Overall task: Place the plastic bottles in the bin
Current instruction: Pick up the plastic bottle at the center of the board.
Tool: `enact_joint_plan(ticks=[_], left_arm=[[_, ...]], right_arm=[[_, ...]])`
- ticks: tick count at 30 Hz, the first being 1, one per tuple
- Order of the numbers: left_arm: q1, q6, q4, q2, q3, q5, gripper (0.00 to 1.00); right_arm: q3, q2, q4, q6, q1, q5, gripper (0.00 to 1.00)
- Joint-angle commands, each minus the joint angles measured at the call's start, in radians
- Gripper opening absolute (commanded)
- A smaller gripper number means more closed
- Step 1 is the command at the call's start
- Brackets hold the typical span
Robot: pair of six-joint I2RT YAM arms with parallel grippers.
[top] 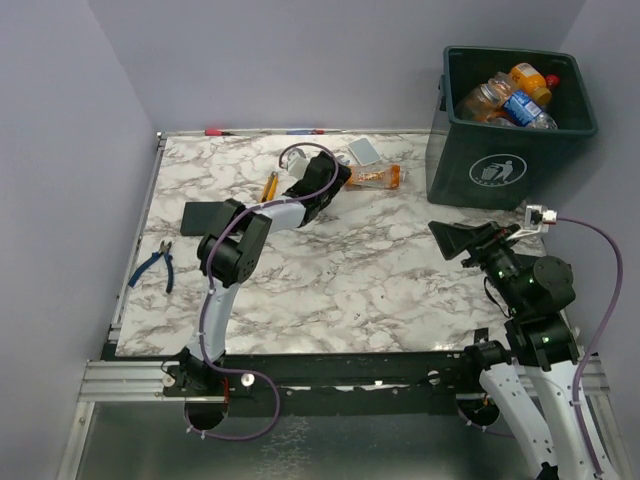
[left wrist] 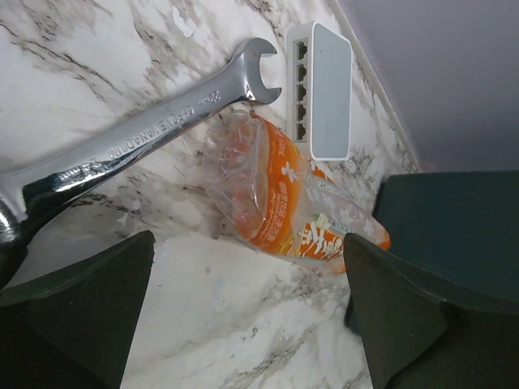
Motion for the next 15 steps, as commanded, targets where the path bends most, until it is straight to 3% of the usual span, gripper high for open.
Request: enact_joint_plan(ticks=[1, 7, 15], left_arm=[[-0.02, -0.176, -0.008, 0.076, 0.109, -0.068, 0.99], [-0.056, -0.221, -0.088, 0.169, 0.229, -0.108, 0.98], [-0.067, -0.312, -0.141, 0.275, 0.322, -0.152, 0.73]], right_arm=[[0.011, -0.033, -0.096, -0.016, 0.005, -0.02, 0.98], [0.012, -0.043, -0.116, -0.018, 0.005, -0.016, 0.99], [0.005, -0.083, -0.146, 0.012, 0.005, -0.026, 0.99]])
